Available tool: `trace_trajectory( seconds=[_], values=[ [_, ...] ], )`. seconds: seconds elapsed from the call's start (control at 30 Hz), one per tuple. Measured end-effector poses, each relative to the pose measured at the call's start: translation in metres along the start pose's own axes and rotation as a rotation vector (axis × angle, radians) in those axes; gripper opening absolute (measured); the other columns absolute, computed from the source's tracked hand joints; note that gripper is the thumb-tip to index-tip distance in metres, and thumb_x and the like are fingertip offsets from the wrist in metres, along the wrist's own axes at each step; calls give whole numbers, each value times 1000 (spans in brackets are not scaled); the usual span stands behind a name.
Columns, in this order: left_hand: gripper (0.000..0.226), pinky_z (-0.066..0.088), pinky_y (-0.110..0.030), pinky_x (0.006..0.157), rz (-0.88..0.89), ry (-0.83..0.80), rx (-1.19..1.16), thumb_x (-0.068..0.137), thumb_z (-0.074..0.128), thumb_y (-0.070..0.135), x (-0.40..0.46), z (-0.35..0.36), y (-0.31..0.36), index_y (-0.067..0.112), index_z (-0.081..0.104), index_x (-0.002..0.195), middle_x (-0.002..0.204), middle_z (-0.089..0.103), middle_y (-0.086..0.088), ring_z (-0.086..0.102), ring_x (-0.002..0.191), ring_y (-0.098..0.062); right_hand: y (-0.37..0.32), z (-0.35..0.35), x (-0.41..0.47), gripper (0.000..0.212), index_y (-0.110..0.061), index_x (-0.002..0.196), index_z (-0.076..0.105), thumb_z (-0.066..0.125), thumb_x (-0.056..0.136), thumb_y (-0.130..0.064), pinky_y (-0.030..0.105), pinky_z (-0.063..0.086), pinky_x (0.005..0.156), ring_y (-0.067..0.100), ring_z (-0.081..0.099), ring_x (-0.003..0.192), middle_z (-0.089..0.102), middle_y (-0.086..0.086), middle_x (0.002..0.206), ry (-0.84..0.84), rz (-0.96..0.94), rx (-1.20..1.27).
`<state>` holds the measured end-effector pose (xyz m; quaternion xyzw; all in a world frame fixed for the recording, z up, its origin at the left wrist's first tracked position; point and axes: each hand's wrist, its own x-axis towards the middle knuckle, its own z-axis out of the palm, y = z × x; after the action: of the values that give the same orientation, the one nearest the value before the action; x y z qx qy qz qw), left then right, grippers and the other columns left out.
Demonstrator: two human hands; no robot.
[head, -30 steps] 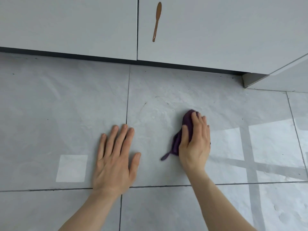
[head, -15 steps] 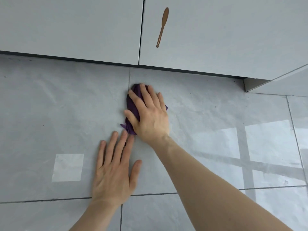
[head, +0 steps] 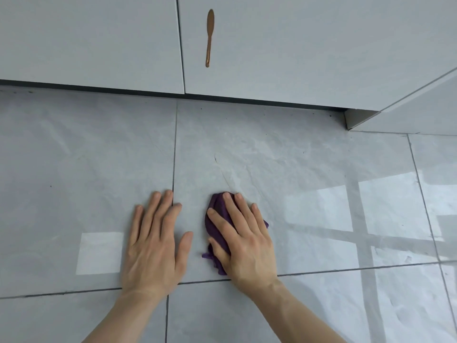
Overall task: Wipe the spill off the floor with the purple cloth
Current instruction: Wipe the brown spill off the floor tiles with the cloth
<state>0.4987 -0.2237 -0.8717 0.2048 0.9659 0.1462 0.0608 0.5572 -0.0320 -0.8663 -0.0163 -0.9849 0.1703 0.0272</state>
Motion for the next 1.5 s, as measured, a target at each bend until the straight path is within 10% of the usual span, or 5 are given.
trace_trajectory(
  seconds=[0.4,0.77,1.27,1.5],
  values=[
    [68,16,-53,129,-57,-44,18,98,33,46,-36,-1,6,13,35,157,169,29,-6,19,160,-24,33,-8,50,52,-29,151,47,46,103,-49,49,19,127,26,22,157,37,2,165,-81,-62,-42],
    [69,14,-52,129,-65,61,56,98,32,47,11,-18,-22,13,33,158,170,28,-6,18,160,-25,51,-22,16,48,-27,147,51,52,101,-40,49,22,126,29,24,156,35,5,165,205,384,-5],
    [68,13,-51,130,-110,37,37,99,28,48,9,-4,-22,14,32,158,170,27,-5,16,161,-22,-39,20,-73,39,-29,136,62,62,98,-37,48,40,115,26,37,151,46,1,159,61,-18,83],
    [67,16,-51,129,-50,25,49,100,31,48,-1,-3,-9,14,34,158,170,28,-4,18,160,-22,-21,-26,22,27,-29,127,56,40,105,-31,27,36,117,6,35,150,53,-6,152,292,512,677]
  ],
)
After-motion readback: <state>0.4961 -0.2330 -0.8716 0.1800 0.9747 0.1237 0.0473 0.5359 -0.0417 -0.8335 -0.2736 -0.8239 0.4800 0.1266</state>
